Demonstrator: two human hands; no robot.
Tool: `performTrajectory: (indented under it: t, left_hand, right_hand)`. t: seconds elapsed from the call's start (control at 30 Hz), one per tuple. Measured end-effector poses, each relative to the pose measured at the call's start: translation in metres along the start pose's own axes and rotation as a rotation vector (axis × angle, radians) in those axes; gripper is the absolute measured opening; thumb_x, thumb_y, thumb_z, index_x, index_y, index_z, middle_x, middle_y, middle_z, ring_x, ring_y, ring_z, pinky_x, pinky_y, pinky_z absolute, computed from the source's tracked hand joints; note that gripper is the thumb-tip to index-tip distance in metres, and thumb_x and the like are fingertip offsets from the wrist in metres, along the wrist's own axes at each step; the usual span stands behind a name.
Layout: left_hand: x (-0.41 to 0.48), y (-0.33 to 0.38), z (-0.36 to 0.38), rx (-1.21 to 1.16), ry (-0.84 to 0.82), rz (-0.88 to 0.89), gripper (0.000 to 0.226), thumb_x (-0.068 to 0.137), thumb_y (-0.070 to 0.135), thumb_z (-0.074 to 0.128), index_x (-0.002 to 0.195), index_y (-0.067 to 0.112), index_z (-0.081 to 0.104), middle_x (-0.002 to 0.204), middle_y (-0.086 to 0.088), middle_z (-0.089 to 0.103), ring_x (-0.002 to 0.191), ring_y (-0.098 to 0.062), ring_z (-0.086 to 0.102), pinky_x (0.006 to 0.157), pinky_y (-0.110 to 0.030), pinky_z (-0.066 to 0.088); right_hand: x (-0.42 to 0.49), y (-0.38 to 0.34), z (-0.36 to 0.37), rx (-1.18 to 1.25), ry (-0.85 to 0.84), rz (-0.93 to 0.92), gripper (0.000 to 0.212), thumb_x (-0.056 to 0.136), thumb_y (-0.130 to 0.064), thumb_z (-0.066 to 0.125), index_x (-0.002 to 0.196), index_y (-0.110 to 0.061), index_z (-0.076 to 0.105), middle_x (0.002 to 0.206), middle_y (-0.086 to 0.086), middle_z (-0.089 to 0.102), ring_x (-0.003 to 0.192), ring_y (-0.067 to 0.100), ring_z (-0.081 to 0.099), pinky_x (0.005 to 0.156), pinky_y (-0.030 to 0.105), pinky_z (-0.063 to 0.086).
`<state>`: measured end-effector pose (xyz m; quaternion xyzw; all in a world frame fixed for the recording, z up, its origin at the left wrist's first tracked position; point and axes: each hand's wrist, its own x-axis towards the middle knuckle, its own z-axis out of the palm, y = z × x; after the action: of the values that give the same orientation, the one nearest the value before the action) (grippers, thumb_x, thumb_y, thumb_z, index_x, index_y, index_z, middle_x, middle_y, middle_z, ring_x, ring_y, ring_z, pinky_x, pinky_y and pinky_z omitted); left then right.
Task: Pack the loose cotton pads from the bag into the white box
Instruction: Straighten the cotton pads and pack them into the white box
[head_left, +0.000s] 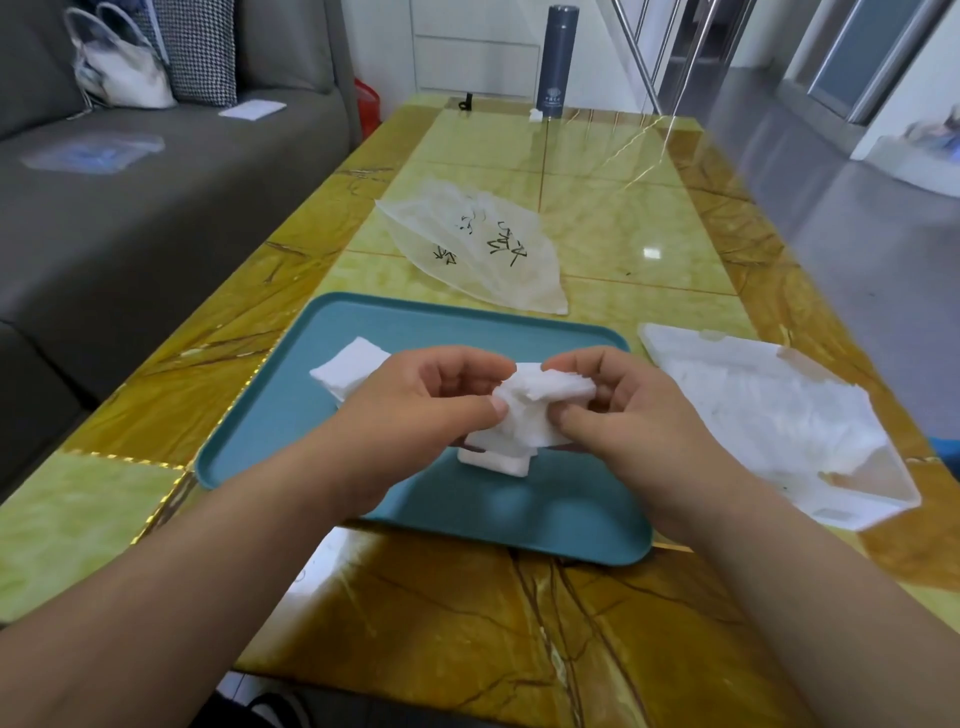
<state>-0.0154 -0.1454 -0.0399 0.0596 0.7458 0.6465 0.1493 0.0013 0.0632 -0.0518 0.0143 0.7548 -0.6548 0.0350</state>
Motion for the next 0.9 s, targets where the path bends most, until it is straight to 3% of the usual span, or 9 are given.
performTrajectory:
  t: [0.13,0.27,0.4,0.47,0.57,0.67,0.77,0.9]
  left_hand:
    - [-0.001,0.000,0.001,-0.043,0.011,-0.050,0.017,0.099,0.009,0.065,0.111,0.008,0.077,0.104,-0.009,0.079,0.097,-0.025,0.077,0.076,-0.031,0.063]
    - [-0.003,0.002,0.001,-0.103,-0.042,-0.059,0.025,0.095,-0.006,0.064,0.117,0.003,0.073,0.106,-0.012,0.079,0.098,-0.028,0.077,0.078,-0.032,0.064]
    - [-0.004,0.003,-0.001,-0.096,-0.072,-0.054,0.036,0.088,-0.015,0.068,0.120,0.004,0.071,0.104,-0.014,0.080,0.097,-0.029,0.077,0.078,-0.030,0.063]
    - [-0.004,0.002,-0.001,-0.058,-0.039,-0.077,0.037,0.087,-0.015,0.069,0.119,0.004,0.070,0.101,-0.014,0.080,0.095,-0.030,0.078,0.078,-0.031,0.064]
    - [-0.004,0.002,-0.004,0.012,0.059,-0.066,0.033,0.089,-0.014,0.068,0.116,0.005,0.072,0.096,-0.009,0.081,0.090,-0.025,0.078,0.074,-0.028,0.064]
    - [-0.005,0.009,-0.008,-0.069,0.082,-0.032,0.025,0.092,-0.009,0.067,0.112,0.006,0.073,0.097,-0.011,0.080,0.083,-0.023,0.077,0.069,-0.025,0.063]
    - [-0.009,0.015,-0.002,-0.231,0.003,-0.008,0.015,0.092,-0.004,0.068,0.105,0.002,0.072,0.091,-0.015,0.078,0.070,-0.018,0.072,0.073,-0.033,0.065]
    - [-0.005,0.009,0.010,-0.167,0.036,0.010,0.005,0.092,0.003,0.072,0.095,0.006,0.073,0.090,-0.013,0.078,0.073,-0.018,0.070,0.071,-0.036,0.064]
  right_hand:
    - [0.001,0.000,0.002,0.084,0.023,0.027,0.034,0.096,0.007,0.060,0.115,-0.019,0.071,0.108,0.010,0.077,0.108,0.029,0.073,0.093,0.047,0.061]
    - [0.001,-0.003,0.005,0.195,-0.013,0.093,0.031,0.097,0.004,0.063,0.121,-0.013,0.070,0.112,0.012,0.078,0.105,0.028,0.075,0.087,0.042,0.063]
    - [0.000,-0.006,0.006,0.225,-0.005,0.129,0.016,0.096,0.001,0.064,0.107,-0.008,0.072,0.104,0.014,0.078,0.092,0.024,0.074,0.085,0.040,0.063]
    - [0.000,-0.007,0.006,0.264,0.050,0.163,0.013,0.096,-0.001,0.065,0.102,-0.011,0.071,0.098,0.008,0.078,0.089,0.019,0.074,0.082,0.037,0.064]
    - [0.003,-0.005,0.004,0.261,0.202,0.190,0.012,0.096,-0.005,0.069,0.107,-0.010,0.069,0.107,0.009,0.076,0.093,0.017,0.073,0.085,0.039,0.065]
    - [0.005,0.000,0.003,0.244,0.260,0.191,0.013,0.096,-0.006,0.070,0.106,-0.014,0.070,0.112,0.011,0.075,0.100,0.021,0.073,0.087,0.039,0.064]
    - [0.004,-0.001,0.008,0.247,0.170,0.189,0.019,0.094,0.000,0.068,0.107,-0.013,0.073,0.109,0.010,0.078,0.105,0.027,0.075,0.087,0.040,0.064]
    - [-0.001,-0.008,0.015,0.270,-0.011,0.176,0.035,0.092,0.011,0.059,0.116,-0.010,0.074,0.109,0.012,0.079,0.105,0.030,0.076,0.086,0.039,0.063]
